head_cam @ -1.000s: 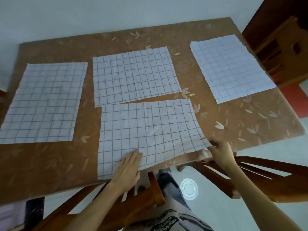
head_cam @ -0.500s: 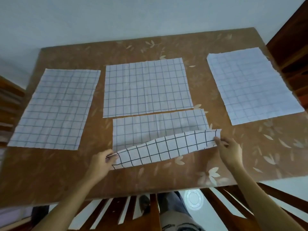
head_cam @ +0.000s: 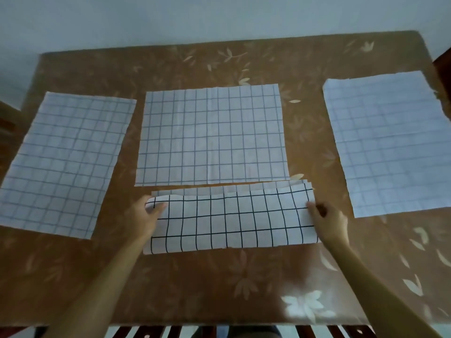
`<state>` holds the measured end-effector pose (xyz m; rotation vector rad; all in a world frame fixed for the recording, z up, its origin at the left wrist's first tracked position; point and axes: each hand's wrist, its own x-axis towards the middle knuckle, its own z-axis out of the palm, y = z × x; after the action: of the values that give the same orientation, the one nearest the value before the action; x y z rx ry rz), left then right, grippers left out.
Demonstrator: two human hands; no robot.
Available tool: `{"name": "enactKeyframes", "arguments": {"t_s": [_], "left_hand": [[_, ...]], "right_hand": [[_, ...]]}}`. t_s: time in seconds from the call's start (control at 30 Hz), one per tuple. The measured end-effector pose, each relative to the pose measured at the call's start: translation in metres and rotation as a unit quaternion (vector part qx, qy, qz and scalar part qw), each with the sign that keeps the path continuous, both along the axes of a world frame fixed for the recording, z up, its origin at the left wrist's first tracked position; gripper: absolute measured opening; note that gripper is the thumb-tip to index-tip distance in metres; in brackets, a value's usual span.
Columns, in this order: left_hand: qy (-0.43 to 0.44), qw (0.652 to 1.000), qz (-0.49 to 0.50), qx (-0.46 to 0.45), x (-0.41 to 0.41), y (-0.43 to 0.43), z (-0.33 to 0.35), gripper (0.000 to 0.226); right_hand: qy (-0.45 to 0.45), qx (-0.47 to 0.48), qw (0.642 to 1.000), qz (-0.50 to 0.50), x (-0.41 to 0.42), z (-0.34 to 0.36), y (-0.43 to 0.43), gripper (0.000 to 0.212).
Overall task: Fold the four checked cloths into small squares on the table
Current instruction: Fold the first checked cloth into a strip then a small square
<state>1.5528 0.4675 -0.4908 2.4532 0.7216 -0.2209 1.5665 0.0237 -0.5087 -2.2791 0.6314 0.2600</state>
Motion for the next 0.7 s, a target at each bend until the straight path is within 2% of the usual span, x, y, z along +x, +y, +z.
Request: {"name": "enactKeyframes", "arguments": {"t_s": [0.23, 0.37, 0.43, 0.5, 0.6, 0.7], "left_hand": [[-0.011, 1.0, 0.001, 0.029, 0.018, -0.011, -0.011, 0.039], [0.003, 0.997, 0.013, 0.073, 0.018, -0.016, -0.018, 0.044], [-0.023, 0.995, 0.012, 0.092, 0.017, -0.019, -0.016, 0.05], [-0.078, 0.987, -0.032, 0.133, 0.013, -0.026, -0.013, 0.056], [-0.146, 0.962, -0.171, 0.153, 0.001, -0.056, -0.01, 0.046], [-0.149, 0.93, -0.322, 0.1, -0.02, -0.102, -0.019, 0.044]], "right_hand": [[-0.004, -0.021, 1.0, -0.003, 0.011, -0.006, -0.001, 0.03], [-0.004, -0.037, 0.999, -0.003, 0.013, -0.007, 0.0, 0.031], [0.0, -0.048, 0.999, -0.002, 0.014, -0.003, 0.003, 0.034], [-0.017, -0.09, 0.996, -0.006, 0.011, 0.0, 0.007, 0.043], [-0.108, -0.198, 0.974, 0.025, 0.005, 0.003, 0.02, 0.049], [-0.185, -0.157, 0.956, 0.164, 0.001, 0.013, 0.058, 0.039]]}}
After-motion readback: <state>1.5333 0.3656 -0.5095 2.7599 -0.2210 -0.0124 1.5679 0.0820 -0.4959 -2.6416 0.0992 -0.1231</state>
